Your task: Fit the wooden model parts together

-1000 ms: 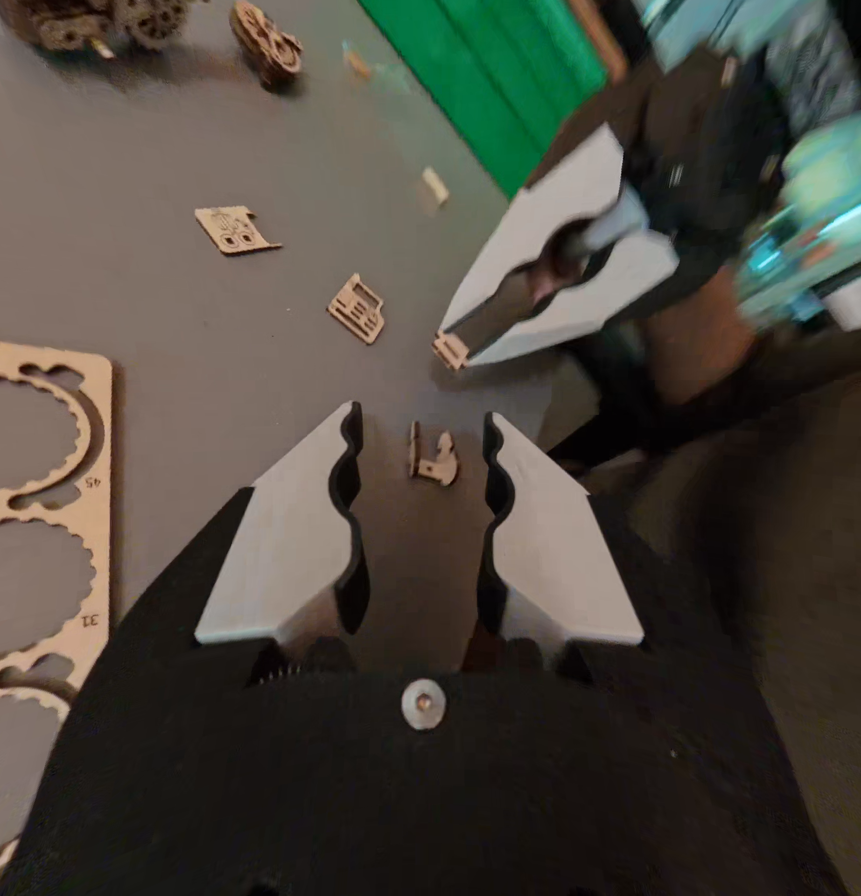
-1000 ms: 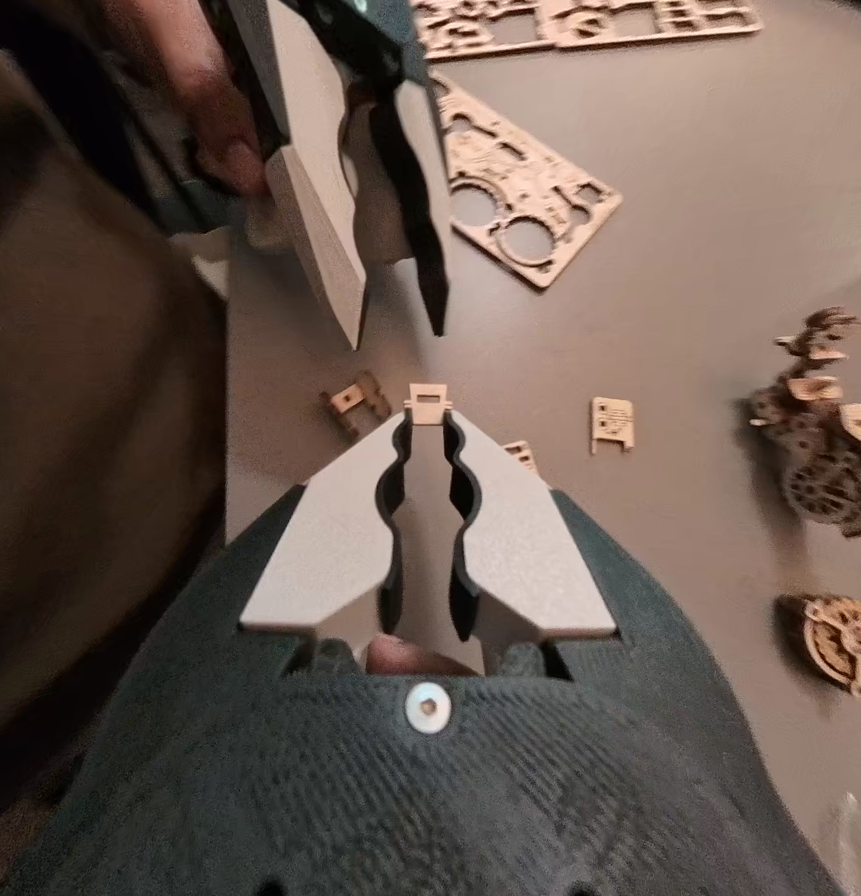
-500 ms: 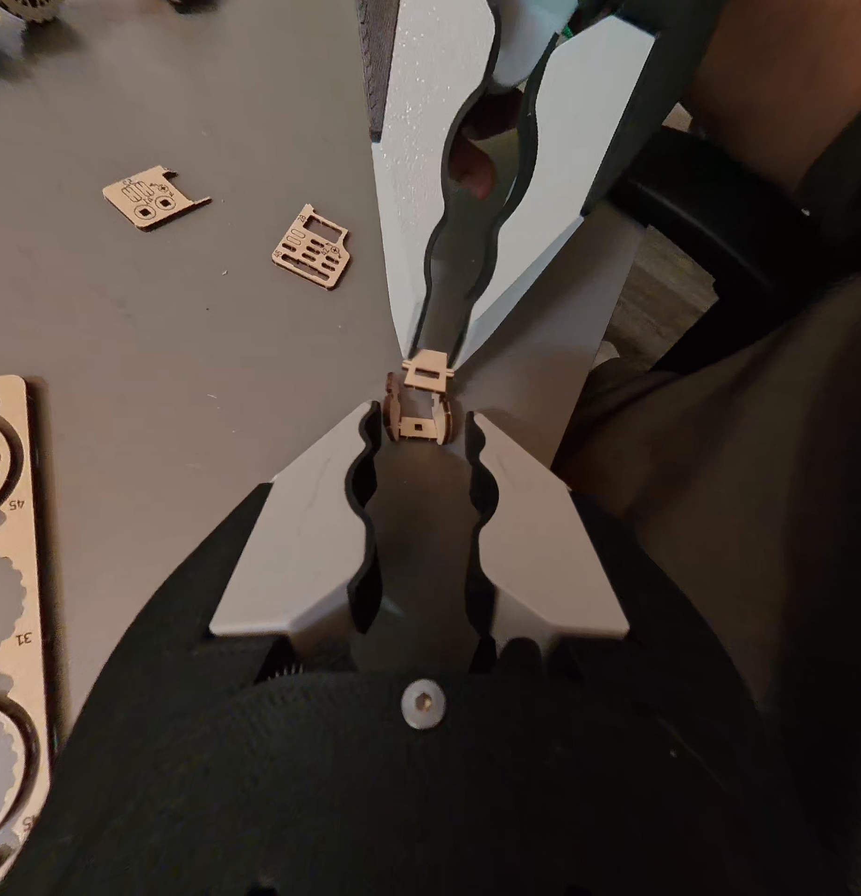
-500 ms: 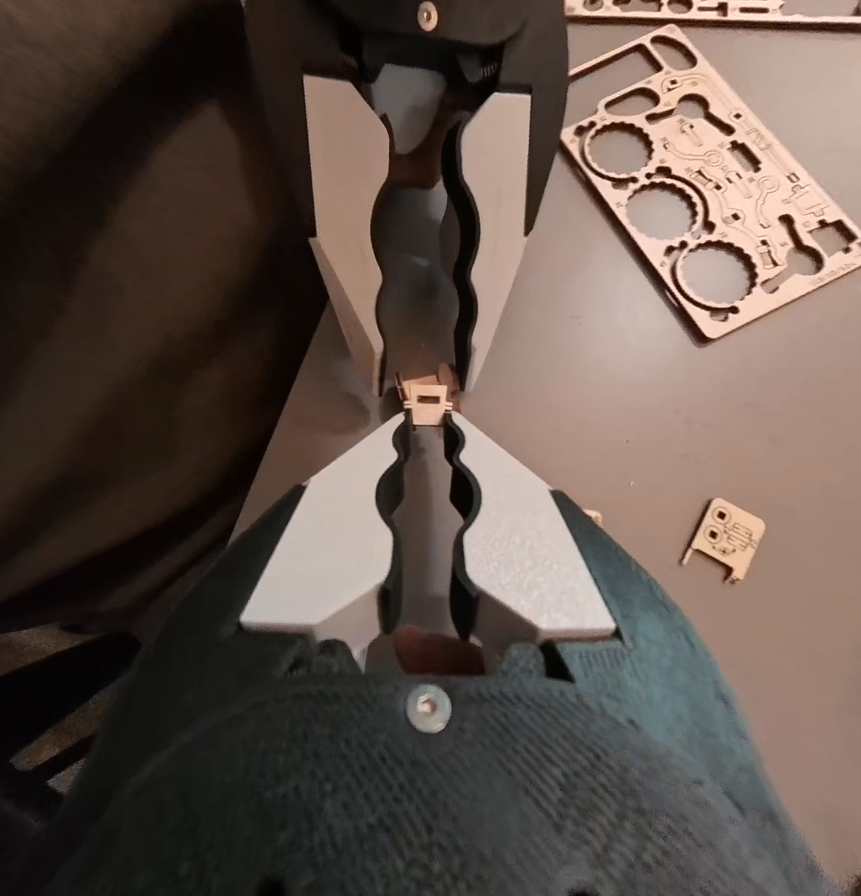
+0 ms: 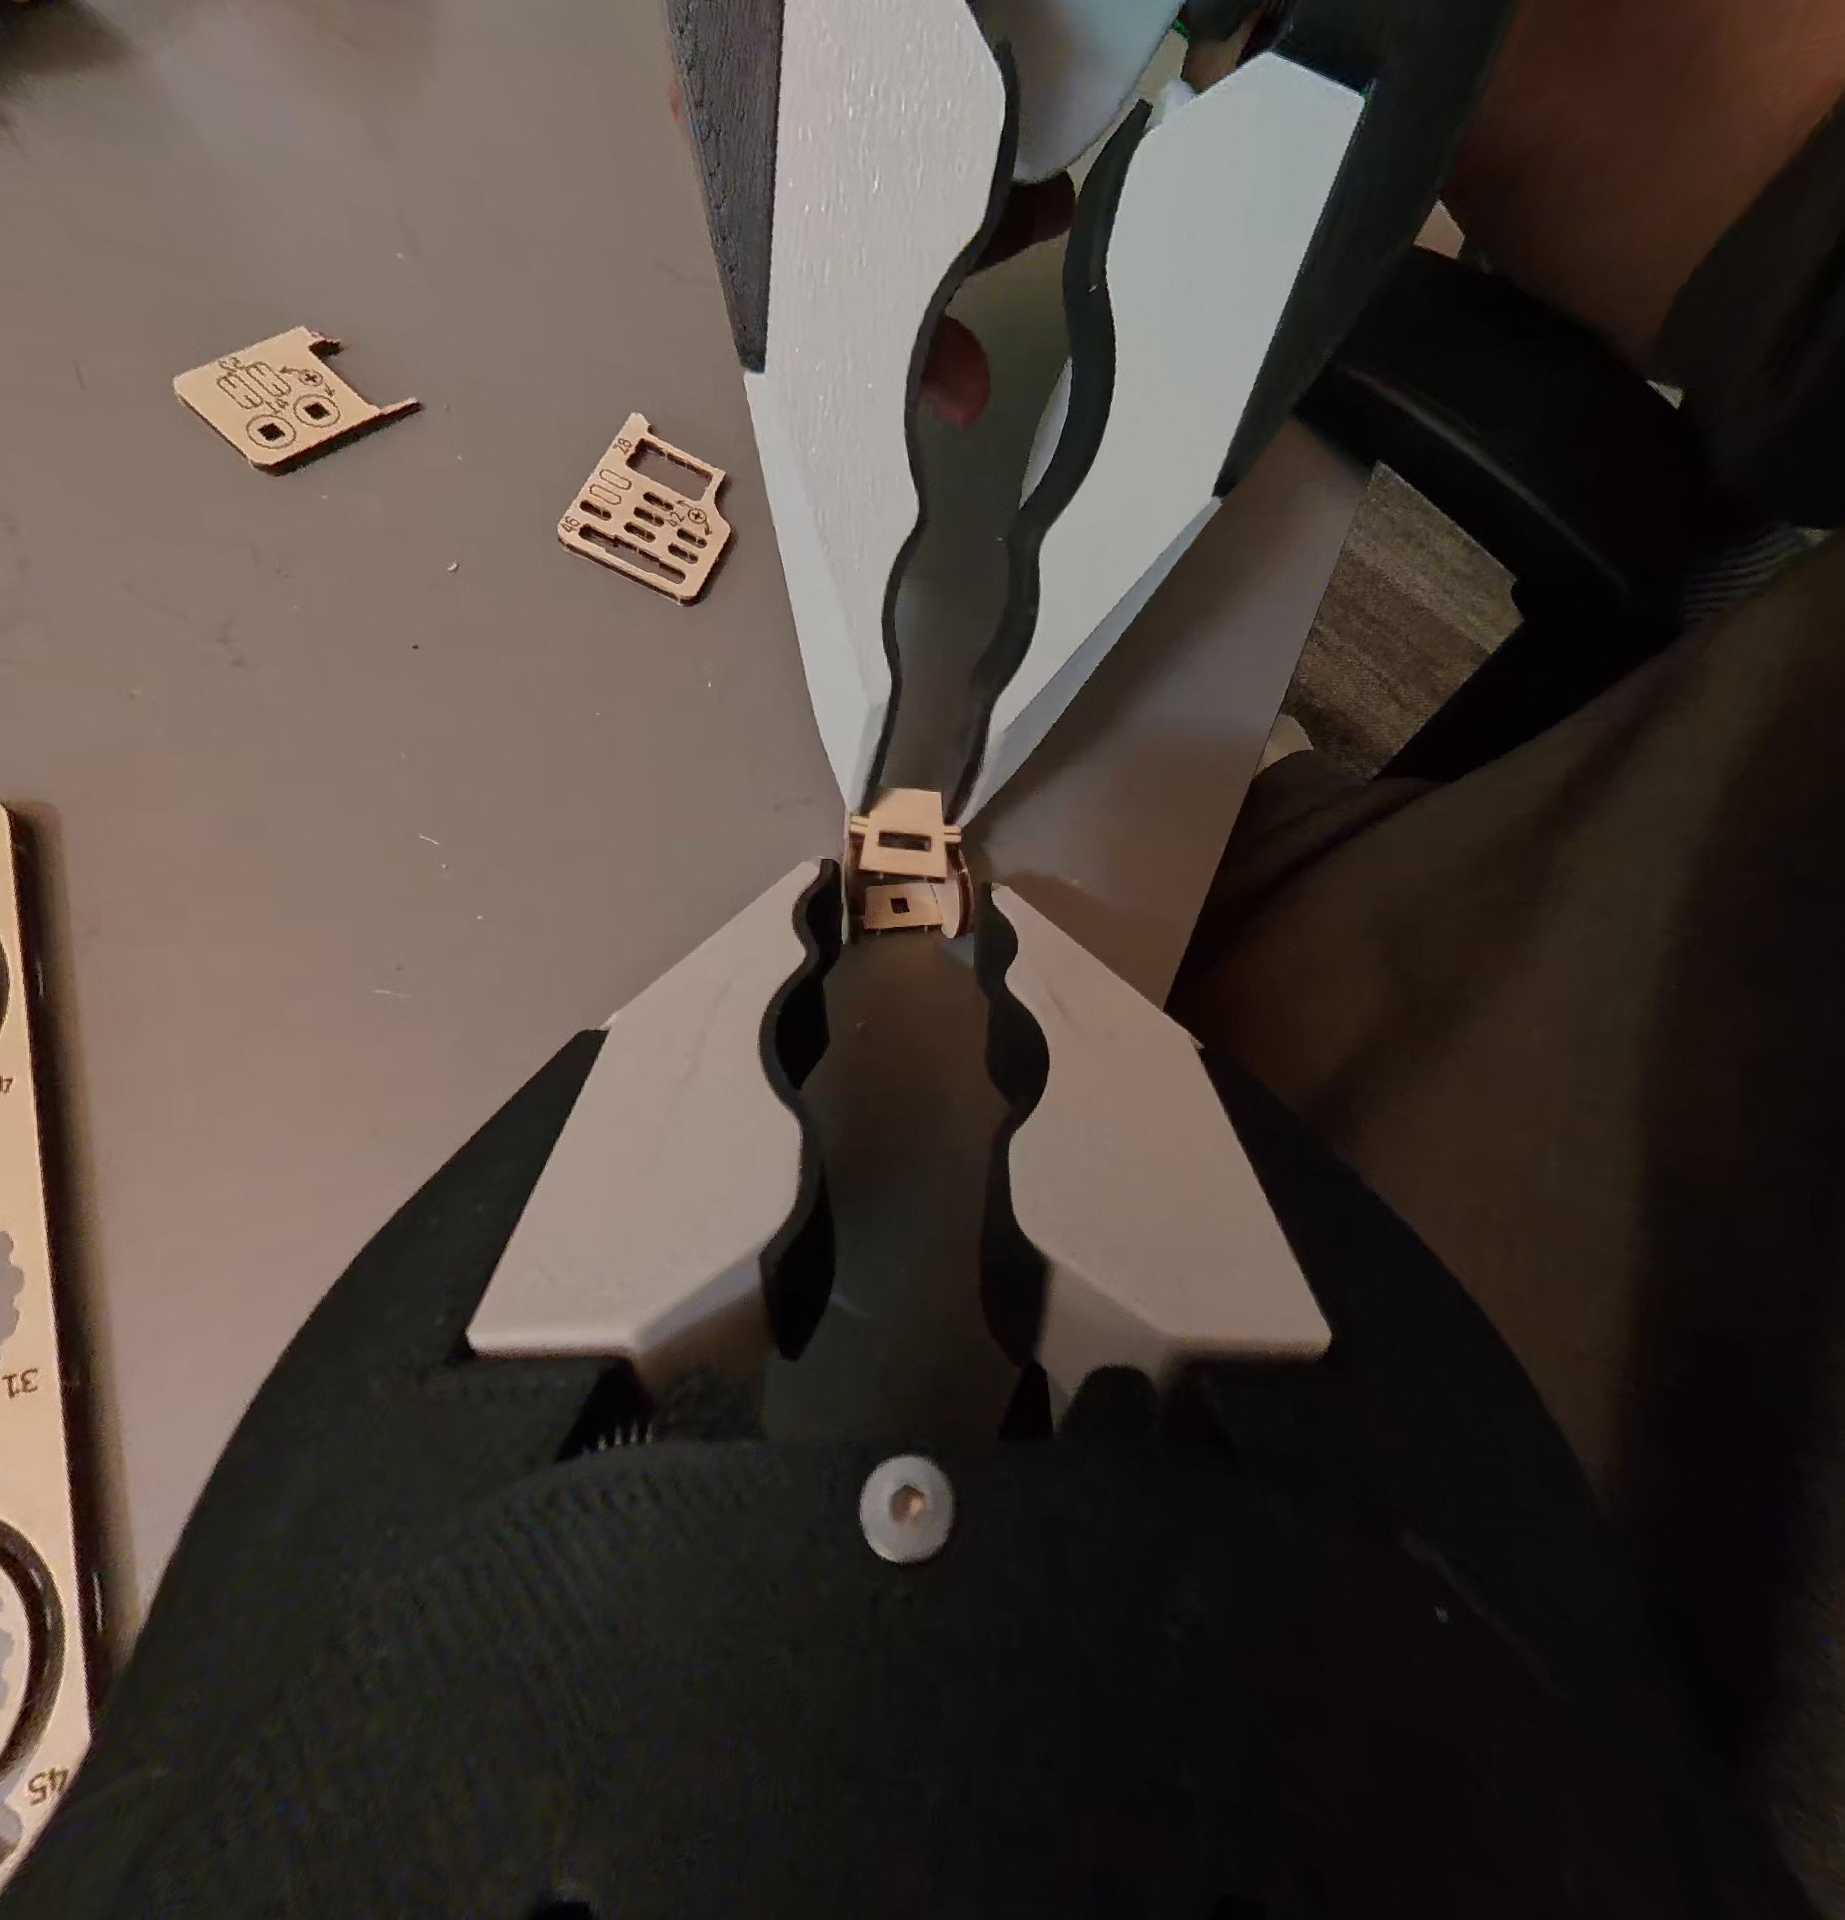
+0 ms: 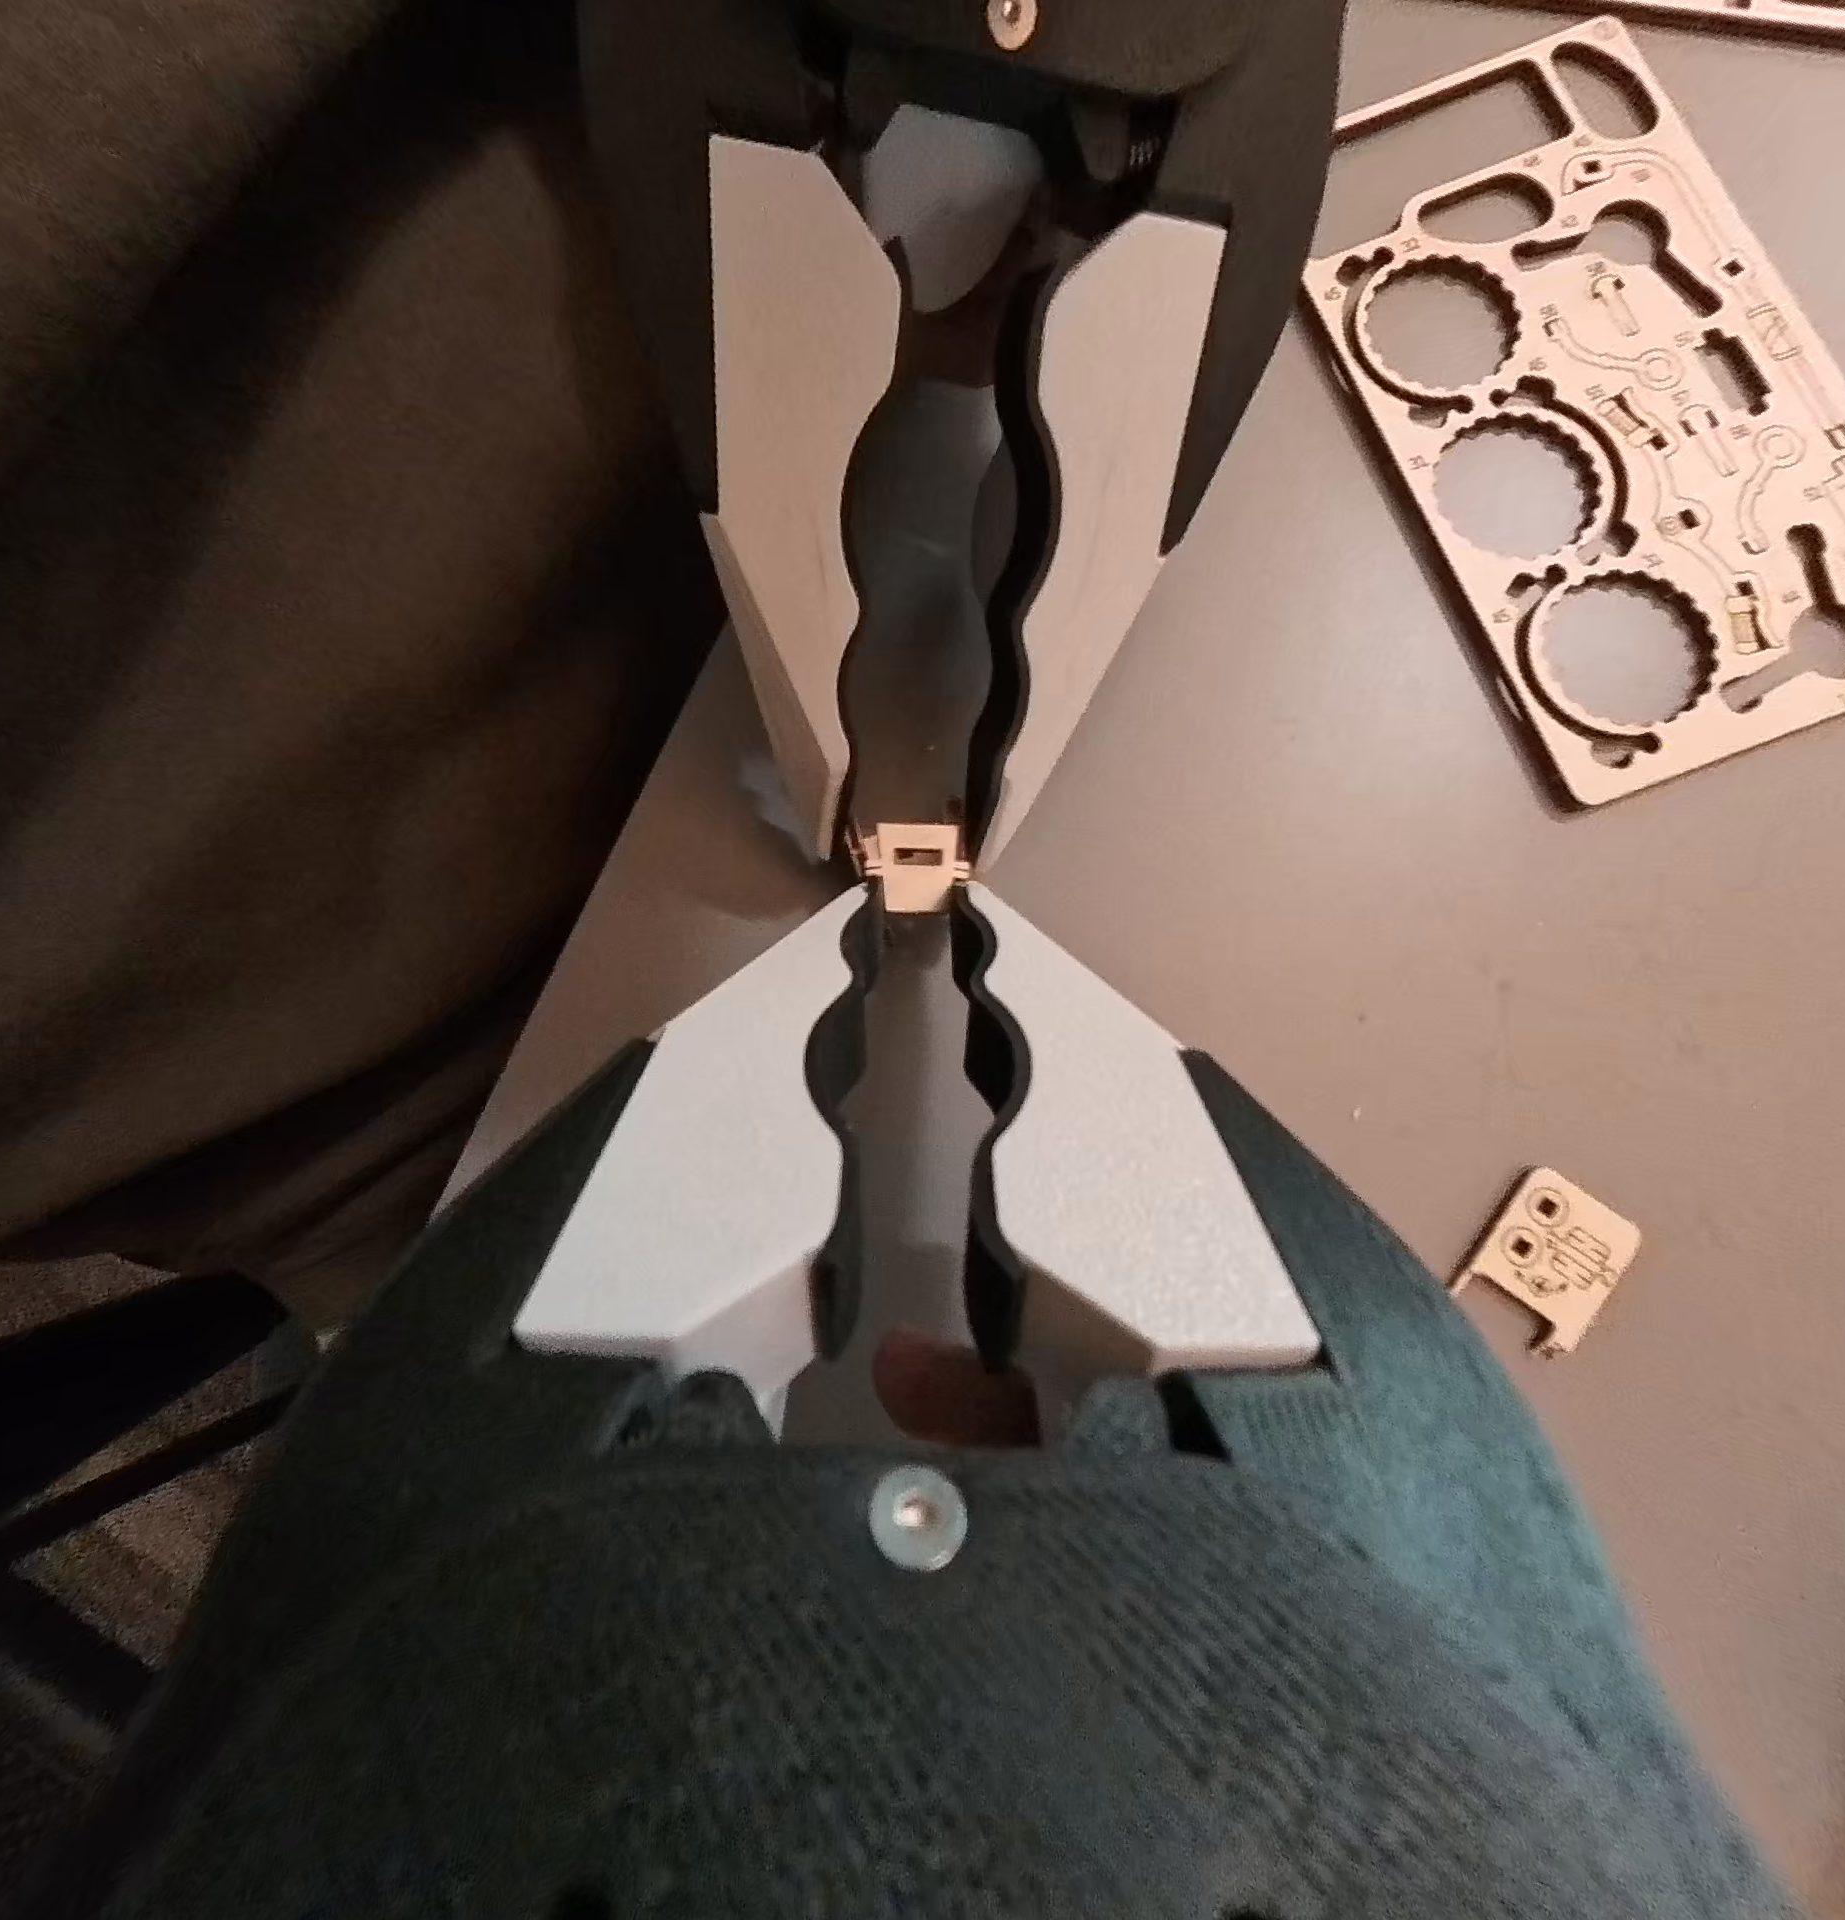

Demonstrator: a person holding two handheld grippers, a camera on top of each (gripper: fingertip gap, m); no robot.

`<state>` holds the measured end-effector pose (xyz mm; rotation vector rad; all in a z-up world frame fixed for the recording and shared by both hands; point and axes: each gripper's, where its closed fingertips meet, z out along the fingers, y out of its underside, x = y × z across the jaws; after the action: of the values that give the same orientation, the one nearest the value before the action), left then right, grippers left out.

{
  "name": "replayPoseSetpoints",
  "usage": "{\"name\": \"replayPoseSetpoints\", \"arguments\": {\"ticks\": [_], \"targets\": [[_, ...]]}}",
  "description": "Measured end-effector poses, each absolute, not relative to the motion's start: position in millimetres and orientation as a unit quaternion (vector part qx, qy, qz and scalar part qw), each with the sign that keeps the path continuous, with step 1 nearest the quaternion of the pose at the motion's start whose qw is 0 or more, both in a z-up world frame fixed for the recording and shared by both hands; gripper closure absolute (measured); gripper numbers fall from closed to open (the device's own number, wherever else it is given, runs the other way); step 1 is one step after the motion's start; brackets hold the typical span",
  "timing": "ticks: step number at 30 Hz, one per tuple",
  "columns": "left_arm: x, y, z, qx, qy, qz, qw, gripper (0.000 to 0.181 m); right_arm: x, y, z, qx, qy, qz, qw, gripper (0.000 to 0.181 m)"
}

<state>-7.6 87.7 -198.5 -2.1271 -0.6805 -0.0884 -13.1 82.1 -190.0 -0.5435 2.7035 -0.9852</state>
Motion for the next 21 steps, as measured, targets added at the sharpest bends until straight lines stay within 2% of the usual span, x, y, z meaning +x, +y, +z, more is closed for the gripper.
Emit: {"name": "replayPoseSetpoints", "arguments": {"ticks": [8, 21], "targets": [[-5.5, 83.8, -193.1, -0.845, -0.276, -0.085, 0.45, 0.147, -16.7, 86.8, -182.8, -0.162, 0.916, -0.352, 0.108, 0.17], [-14.2, 81.5, -194.1, -0.836, -0.298, -0.093, 0.451, 0.17, -13.1, 86.3, -188.7, -0.156, 0.913, -0.36, 0.114, 0.17]]}}
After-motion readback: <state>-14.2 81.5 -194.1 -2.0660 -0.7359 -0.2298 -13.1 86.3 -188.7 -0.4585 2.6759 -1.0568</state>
